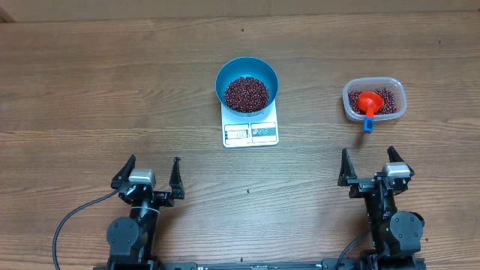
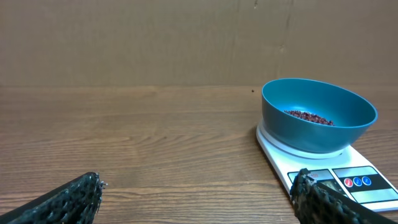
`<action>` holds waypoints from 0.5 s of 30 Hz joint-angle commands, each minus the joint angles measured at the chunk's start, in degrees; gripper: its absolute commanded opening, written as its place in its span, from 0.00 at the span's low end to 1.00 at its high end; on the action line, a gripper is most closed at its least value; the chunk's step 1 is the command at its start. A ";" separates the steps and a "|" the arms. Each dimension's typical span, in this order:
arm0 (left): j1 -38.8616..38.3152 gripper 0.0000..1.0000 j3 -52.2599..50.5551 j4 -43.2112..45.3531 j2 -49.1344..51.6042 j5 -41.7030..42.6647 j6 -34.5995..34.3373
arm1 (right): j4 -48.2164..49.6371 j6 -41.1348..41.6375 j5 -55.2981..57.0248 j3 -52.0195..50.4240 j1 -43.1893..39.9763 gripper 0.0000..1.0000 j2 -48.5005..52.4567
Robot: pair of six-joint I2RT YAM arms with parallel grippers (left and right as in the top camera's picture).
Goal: Scoop item into bowl and weigh 150g on scale
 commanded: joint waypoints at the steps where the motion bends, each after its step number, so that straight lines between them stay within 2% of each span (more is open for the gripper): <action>1: 0.33 1.00 -0.22 -0.09 -0.61 0.02 1.31 | 0.13 1.31 1.44 -0.61 0.48 1.00 -0.66; 15: 0.33 1.00 -0.22 -0.09 -0.59 0.02 1.31 | 0.17 1.29 0.74 -0.61 0.48 1.00 -0.66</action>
